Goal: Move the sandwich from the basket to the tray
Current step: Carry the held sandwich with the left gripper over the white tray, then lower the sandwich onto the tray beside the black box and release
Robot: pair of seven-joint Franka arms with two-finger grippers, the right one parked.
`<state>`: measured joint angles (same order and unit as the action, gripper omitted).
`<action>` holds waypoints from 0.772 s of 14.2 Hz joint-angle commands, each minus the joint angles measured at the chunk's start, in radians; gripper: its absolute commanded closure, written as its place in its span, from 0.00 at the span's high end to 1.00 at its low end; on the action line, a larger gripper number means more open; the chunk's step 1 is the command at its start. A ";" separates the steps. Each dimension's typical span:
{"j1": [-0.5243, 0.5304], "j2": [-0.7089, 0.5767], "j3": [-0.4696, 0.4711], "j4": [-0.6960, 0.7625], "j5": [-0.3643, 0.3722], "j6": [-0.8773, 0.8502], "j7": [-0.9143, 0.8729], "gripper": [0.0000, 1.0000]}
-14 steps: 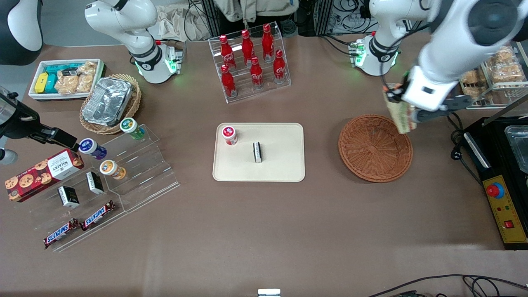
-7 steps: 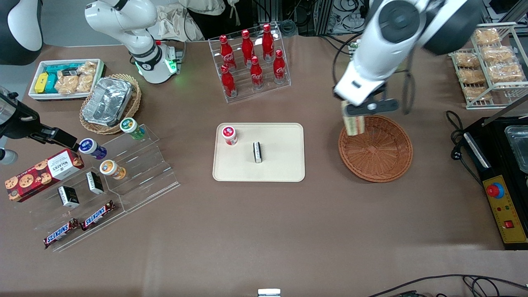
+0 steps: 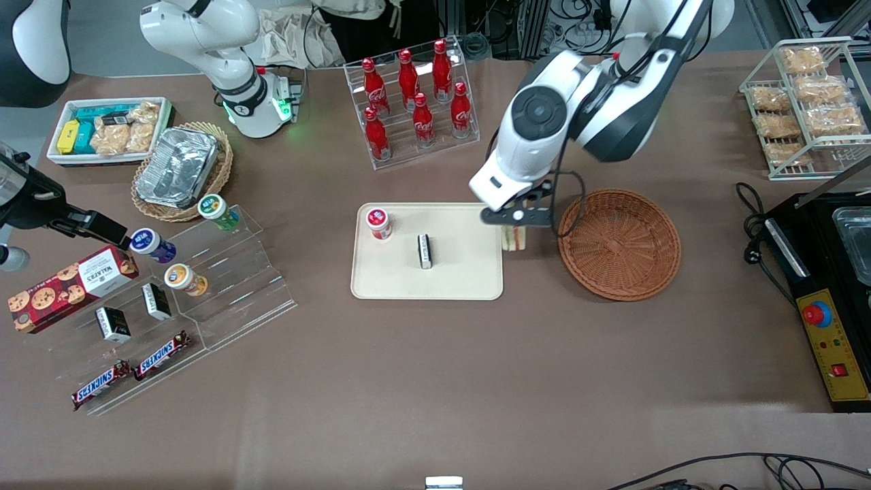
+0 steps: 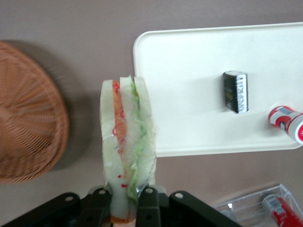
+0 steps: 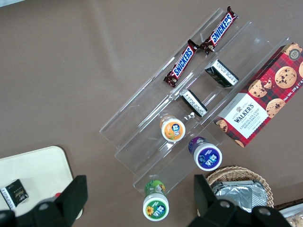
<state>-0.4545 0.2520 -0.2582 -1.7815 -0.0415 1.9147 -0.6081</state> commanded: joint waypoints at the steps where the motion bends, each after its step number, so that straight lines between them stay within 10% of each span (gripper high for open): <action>1: -0.052 0.087 0.014 0.001 0.009 0.127 -0.068 0.00; 11: -0.085 0.262 0.019 -0.003 0.083 0.326 -0.125 0.06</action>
<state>-0.5233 0.5047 -0.2525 -1.7955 0.0232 2.2323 -0.7106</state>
